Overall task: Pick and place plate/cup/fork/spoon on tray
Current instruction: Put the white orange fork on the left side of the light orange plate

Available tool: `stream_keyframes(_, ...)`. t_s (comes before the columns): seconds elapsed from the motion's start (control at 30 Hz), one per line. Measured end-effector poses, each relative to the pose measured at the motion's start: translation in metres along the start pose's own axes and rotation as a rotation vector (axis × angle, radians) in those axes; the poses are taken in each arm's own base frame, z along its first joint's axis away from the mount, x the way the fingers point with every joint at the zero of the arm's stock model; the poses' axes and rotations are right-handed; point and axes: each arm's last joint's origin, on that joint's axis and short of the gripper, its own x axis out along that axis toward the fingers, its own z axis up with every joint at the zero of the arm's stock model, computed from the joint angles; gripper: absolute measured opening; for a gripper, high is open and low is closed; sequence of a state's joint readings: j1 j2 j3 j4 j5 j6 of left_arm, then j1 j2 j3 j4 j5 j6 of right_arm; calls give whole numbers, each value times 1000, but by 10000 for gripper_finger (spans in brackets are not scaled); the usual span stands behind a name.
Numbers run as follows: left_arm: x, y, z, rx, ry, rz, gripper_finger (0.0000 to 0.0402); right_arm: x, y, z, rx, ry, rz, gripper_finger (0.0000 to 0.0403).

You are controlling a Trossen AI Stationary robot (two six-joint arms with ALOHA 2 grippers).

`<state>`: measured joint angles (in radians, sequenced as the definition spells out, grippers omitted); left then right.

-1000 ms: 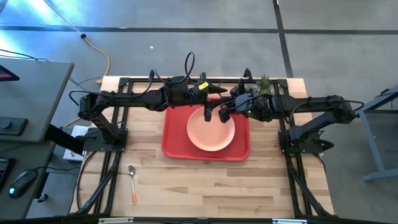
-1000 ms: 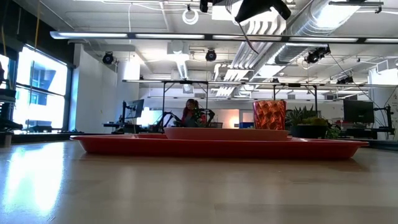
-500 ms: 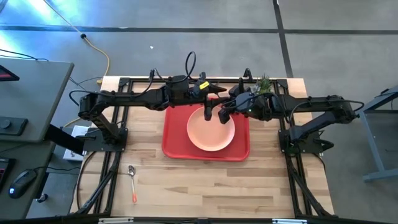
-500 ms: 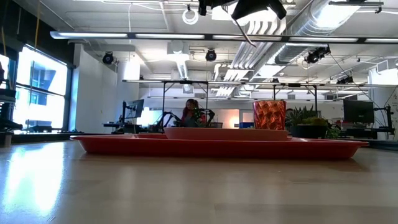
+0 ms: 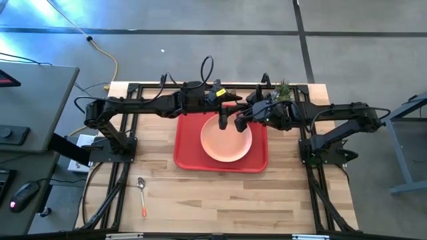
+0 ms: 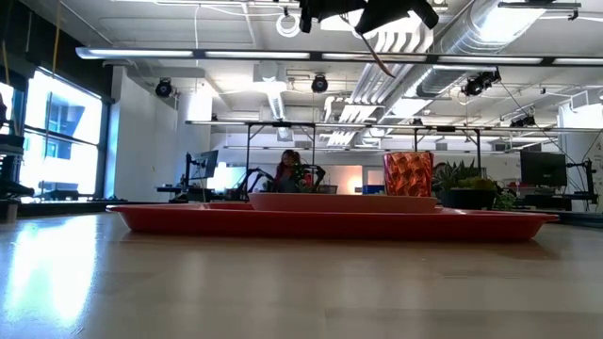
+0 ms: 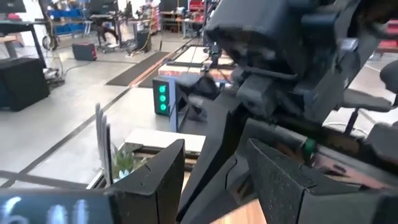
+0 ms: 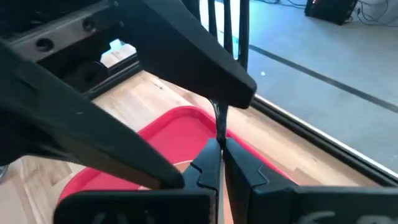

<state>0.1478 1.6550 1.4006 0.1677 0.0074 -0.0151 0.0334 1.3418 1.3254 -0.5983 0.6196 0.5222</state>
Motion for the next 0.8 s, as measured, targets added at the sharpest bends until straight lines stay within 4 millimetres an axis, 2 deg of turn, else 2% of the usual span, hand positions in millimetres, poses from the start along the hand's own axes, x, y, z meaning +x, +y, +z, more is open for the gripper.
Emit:
stream_keyframes(0.37, -2, 3, 3, -78, -13, 6, 165, 0, 0, 1, -31, -8, -9, 0)
stream_keyframes(0.6, -21, -1, 28, 36, -112, 2, 165, 0, -2, 2, -24, -48, -81, 0)
stream_keyframes(0.8, -38, 2, 44, 100, -155, 117, 165, -1, 0, 9, -27, -124, -91, 0)
